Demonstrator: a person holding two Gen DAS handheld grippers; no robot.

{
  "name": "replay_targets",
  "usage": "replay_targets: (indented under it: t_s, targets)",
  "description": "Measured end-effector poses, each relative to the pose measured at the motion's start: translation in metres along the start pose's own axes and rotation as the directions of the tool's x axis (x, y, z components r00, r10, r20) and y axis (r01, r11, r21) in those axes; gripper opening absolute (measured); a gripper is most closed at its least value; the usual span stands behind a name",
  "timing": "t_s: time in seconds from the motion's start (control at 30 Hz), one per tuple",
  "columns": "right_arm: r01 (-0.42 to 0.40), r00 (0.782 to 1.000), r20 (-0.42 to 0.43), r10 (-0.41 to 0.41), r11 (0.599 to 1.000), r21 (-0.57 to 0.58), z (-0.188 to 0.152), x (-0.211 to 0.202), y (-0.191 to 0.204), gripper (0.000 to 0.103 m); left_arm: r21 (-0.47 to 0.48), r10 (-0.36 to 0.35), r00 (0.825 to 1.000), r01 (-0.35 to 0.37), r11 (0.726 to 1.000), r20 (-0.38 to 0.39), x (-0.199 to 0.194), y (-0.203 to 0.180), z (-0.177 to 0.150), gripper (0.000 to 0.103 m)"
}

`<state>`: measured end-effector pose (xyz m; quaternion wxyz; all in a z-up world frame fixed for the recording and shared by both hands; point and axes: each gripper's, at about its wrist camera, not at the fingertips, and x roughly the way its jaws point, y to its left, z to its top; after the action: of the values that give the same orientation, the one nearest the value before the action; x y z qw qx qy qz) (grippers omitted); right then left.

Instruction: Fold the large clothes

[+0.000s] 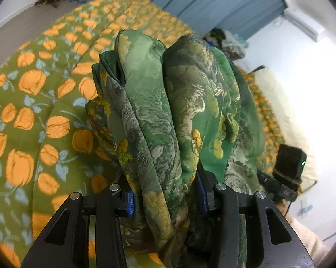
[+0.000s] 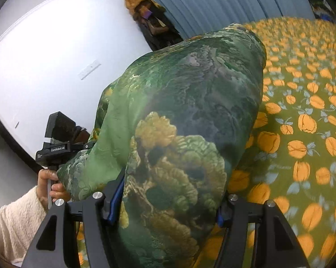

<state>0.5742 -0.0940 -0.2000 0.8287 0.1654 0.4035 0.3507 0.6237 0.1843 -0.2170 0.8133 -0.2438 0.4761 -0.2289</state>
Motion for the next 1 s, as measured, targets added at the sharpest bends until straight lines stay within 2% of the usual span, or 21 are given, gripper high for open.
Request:
replay_targets:
  t_s: [0.03, 0.07, 0.13, 0.17, 0.2, 0.27, 0.33, 0.37, 0.4, 0.43, 0.47, 0.53, 0.57, 0.6, 0.67, 0.7, 0.77, 0.87, 0.9, 0.97, 1.0]
  targets:
    - [-0.001, 1.0, -0.024, 0.002, 1.0, 0.026, 0.001, 0.012, -0.014, 0.063, -0.012, 0.024, 0.999, -0.024, 1.0, -0.023, 0.013, 0.009, -0.002, 0.049]
    - [0.009, 0.999, -0.053, -0.006, 0.998, 0.056, -0.003, 0.024, -0.029, 0.063, -0.031, 0.033, 0.999, -0.034, 0.999, -0.034, 0.021, 0.014, -0.006, 0.057]
    - [0.03, 0.996, -0.09, -0.021, 0.994, 0.105, -0.015, 0.039, -0.048, 0.071, -0.081, 0.017, 1.0, -0.018, 0.997, -0.016, 0.026, 0.028, -0.017, 0.077]
    - [0.02, 0.996, -0.091, -0.007, 0.99, 0.137, -0.022, 0.04, -0.055, 0.078, -0.094, 0.018, 1.0, -0.018, 0.995, -0.003, 0.025, 0.031, -0.02, 0.093]
    - [-0.002, 0.997, -0.072, 0.014, 0.985, 0.172, -0.029, 0.035, -0.06, 0.083, -0.099, 0.026, 1.0, -0.024, 0.995, 0.011, 0.019, 0.032, -0.025, 0.097]
    - [-0.006, 0.999, -0.034, 0.013, 0.982, 0.189, -0.037, 0.019, -0.058, 0.089, -0.061, 0.042, 0.998, -0.039, 0.997, 0.04, -0.001, 0.023, -0.035, 0.096]
    - [0.037, 0.999, -0.02, -0.034, 0.984, 0.176, -0.043, -0.001, -0.05, 0.089, 0.011, 0.145, 0.986, -0.146, 0.989, 0.087, -0.026, 0.007, -0.044, 0.096]
    - [0.09, 0.996, -0.007, -0.089, 0.985, 0.146, -0.047, -0.015, -0.041, 0.089, 0.047, 0.187, 0.976, -0.194, 0.98, 0.111, -0.035, -0.001, -0.048, 0.096]
    - [0.135, 0.991, 0.008, -0.137, 0.985, 0.112, -0.048, -0.026, -0.034, 0.09, 0.102, 0.242, 0.959, -0.258, 0.961, 0.146, -0.05, -0.015, -0.057, 0.096]
    - [0.203, 0.978, 0.032, -0.205, 0.977, 0.059, -0.051, -0.04, -0.021, 0.09, 0.139, 0.278, 0.945, -0.303, 0.943, 0.172, -0.061, -0.028, -0.065, 0.097]
    - [0.288, 0.956, 0.058, -0.288, 0.958, 0.001, -0.055, -0.055, -0.004, 0.091, 0.181, 0.315, 0.925, -0.354, 0.918, 0.213, -0.073, -0.044, -0.074, 0.098]
    - [0.438, 0.896, 0.118, -0.428, 0.895, -0.088, -0.063, -0.079, 0.029, 0.091, 0.228, 0.363, 0.88, -0.438, 0.87, 0.306, -0.096, -0.076, -0.092, 0.101]
    - [0.506, 0.859, 0.164, -0.485, 0.853, -0.129, -0.068, -0.092, 0.048, 0.091, 0.236, 0.37, 0.863, -0.461, 0.855, 0.344, -0.101, -0.083, -0.095, 0.102]
    - [0.565, 0.82, 0.211, -0.532, 0.811, -0.153, -0.074, -0.105, 0.067, 0.091, 0.242, 0.382, 0.834, -0.497, 0.833, 0.398, -0.112, -0.1, -0.106, 0.102]
    - [0.637, 0.761, 0.284, -0.583, 0.755, -0.157, -0.079, -0.125, 0.095, 0.091, 0.257, 0.381, 0.788, -0.544, 0.799, 0.483, -0.123, -0.13, -0.122, 0.102]
    - [0.657, 0.739, 0.315, -0.596, 0.741, -0.138, -0.076, -0.132, 0.102, 0.091, 0.273, 0.377, 0.774, -0.561, 0.782, 0.509, -0.124, -0.142, -0.126, 0.103]
    - [0.668, 0.719, 0.339, -0.607, 0.738, -0.094, -0.076, -0.144, 0.117, 0.092, 0.304, 0.371, 0.764, -0.578, 0.757, 0.528, -0.125, -0.163, -0.134, 0.103]
    - [0.663, 0.725, 0.295, -0.622, 0.747, -0.052, -0.089, -0.161, 0.135, 0.093, 0.32, 0.379, 0.769, -0.582, 0.748, 0.515, -0.123, -0.185, -0.151, 0.103]
    - [0.678, 0.715, 0.278, -0.642, 0.733, -0.053, -0.098, -0.171, 0.149, 0.093, 0.317, 0.374, 0.772, -0.576, 0.754, 0.514, -0.123, -0.19, -0.157, 0.103]
    - [0.733, 0.669, 0.252, -0.7, 0.677, -0.066, -0.104, -0.17, 0.16, 0.093, 0.3, 0.367, 0.775, -0.564, 0.769, 0.514, -0.126, -0.198, -0.169, 0.103]
    - [0.74, 0.662, 0.251, -0.706, 0.668, -0.073, -0.109, -0.169, 0.16, 0.093, 0.292, 0.367, 0.776, -0.56, 0.776, 0.513, -0.129, -0.204, -0.176, 0.103]
